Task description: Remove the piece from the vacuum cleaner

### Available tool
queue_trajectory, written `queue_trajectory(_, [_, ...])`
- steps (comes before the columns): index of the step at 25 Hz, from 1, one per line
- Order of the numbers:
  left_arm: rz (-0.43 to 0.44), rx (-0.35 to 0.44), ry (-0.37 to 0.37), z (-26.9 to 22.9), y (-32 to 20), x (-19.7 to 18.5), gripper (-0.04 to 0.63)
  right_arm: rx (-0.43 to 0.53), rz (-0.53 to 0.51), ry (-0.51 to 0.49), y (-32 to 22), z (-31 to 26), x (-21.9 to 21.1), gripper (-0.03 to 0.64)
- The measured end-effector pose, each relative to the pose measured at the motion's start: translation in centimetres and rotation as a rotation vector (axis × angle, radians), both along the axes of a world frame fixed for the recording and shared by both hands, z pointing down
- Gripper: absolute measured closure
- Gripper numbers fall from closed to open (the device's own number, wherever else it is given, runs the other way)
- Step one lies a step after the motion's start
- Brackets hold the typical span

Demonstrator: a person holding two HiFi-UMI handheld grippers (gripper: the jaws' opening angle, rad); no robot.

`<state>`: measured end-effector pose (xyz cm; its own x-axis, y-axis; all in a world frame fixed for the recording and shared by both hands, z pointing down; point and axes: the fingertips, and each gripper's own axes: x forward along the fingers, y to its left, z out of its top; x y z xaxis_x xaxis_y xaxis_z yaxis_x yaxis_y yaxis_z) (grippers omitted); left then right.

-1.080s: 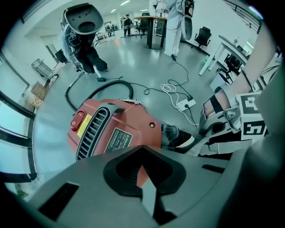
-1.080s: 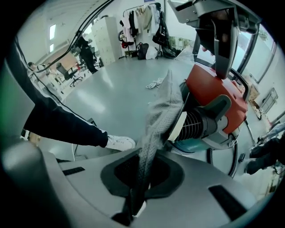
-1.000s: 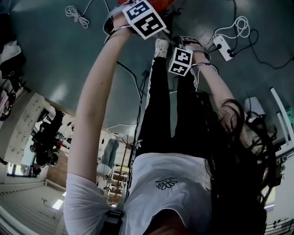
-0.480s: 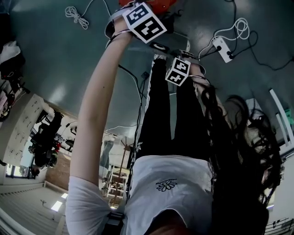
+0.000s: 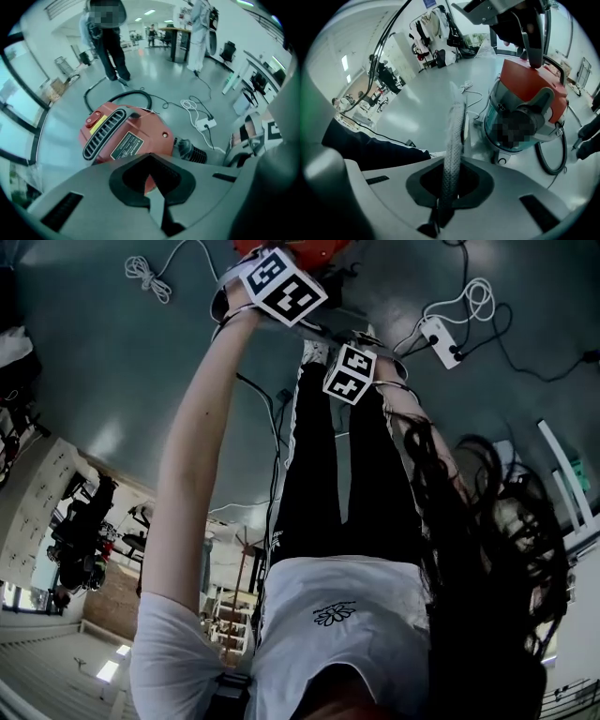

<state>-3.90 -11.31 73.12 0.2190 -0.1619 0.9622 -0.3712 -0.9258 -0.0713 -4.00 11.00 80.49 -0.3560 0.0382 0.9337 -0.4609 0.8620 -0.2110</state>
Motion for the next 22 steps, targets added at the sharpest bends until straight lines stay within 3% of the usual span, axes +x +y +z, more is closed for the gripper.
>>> queue_trajectory(2, [-0.190,-0.007,0.129,-0.4,-0.1,-0.2,0.592,-0.003,0.023,0.004,-0.6,-0.6,0.0,0.592])
queue_trajectory(6, [-0.658,-0.033,0.397,-4.1,1.7,-2.9,0.594,-0.039,0.136,-0.017,-1.5,-4.8,0.3,0.592])
queue_trajectory(9, [-0.839,-0.008,0.496,-8.9,3.8,-4.7,0.594,-0.015,0.156,-0.016,-2.0,-9.7,1.2,0.592])
queue_trajectory(13, [-0.895,0.142,0.648,-19.8,5.1,-5.7,0.593,0.098,0.160,0.016,-2.9,-17.9,2.7,0.592])
queue_trajectory(16, [-0.870,0.278,0.764,-28.5,4.5,-5.4,0.592,0.237,0.268,0.014,-5.9,-24.6,4.4,0.592])
queue_trajectory(19, [-0.835,0.391,0.865,-36.0,3.2,-4.9,0.592,0.386,0.415,-0.048,-10.1,-32.3,5.5,0.592])
queue_trajectory(22, [-0.807,0.472,0.974,-42.4,2.4,-4.3,0.592,0.558,0.467,-0.136,-13.7,-40.3,5.5,0.592])
